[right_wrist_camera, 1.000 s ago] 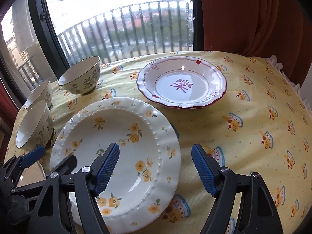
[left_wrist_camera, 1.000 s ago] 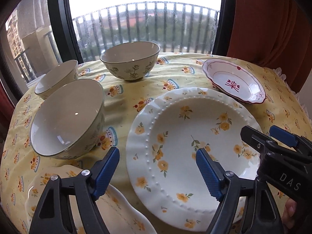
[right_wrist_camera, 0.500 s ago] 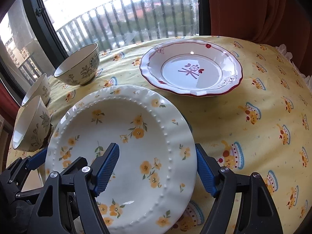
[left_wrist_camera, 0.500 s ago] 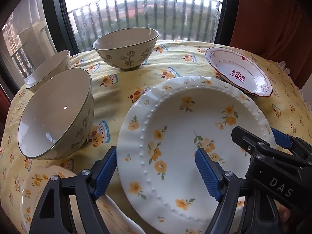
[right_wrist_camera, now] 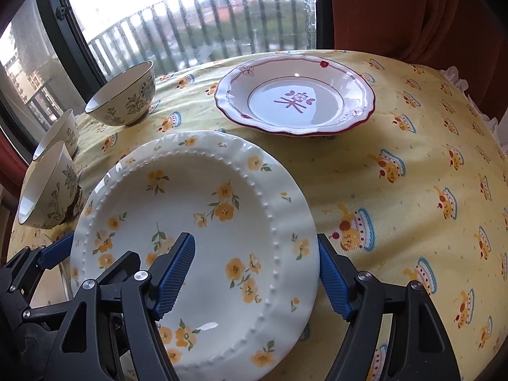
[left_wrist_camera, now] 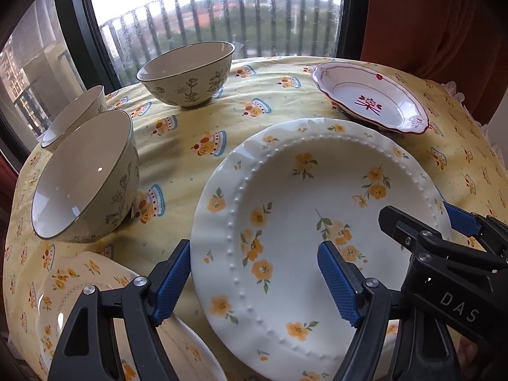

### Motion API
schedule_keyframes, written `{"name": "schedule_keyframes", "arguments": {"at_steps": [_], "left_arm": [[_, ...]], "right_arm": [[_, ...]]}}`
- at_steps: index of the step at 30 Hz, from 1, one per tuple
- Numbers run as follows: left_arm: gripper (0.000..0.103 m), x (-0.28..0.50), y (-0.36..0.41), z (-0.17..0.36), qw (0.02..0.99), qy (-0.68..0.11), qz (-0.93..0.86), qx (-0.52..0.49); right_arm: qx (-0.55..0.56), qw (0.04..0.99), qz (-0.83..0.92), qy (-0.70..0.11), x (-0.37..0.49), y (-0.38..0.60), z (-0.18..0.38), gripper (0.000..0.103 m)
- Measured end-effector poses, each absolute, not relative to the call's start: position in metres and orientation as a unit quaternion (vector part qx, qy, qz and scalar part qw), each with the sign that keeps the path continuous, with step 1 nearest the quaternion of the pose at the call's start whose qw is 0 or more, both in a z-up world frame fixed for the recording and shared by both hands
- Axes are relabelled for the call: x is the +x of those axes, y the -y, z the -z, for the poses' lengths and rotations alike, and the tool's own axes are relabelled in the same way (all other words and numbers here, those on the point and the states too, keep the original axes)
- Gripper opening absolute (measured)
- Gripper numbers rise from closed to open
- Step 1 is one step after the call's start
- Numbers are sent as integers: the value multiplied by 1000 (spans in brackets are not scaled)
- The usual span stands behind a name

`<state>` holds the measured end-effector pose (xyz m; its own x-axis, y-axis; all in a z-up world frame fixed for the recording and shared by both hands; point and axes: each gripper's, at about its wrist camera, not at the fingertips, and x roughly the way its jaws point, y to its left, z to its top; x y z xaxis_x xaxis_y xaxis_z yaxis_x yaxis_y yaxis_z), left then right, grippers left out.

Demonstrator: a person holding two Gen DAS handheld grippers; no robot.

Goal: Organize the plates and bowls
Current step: 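Lift the beaded plate with both grippers and carry it over the scalloped plate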

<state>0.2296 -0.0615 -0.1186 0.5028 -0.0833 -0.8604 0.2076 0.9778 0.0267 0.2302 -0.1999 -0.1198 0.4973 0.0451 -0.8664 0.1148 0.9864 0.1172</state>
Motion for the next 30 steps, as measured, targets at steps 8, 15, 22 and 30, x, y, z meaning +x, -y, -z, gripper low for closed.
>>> {"name": "schedule_keyframes", "arguments": {"at_steps": [8,15,22,30], "left_arm": [[80,198,75,118,861,-492,104,73],[80,175,80,118,859,-493,120,67],[79,175,85,123,865,-483,112,79],[78,191,85,129,859,-496,109,60]], "right_arm": [[70,860,31,-505,197,211,117,76],[73,857,38,-509,168,222,114,74],[71,863,33,-499,162,225,116,70],[61,860,31,-505,177,228,125,62]]}}
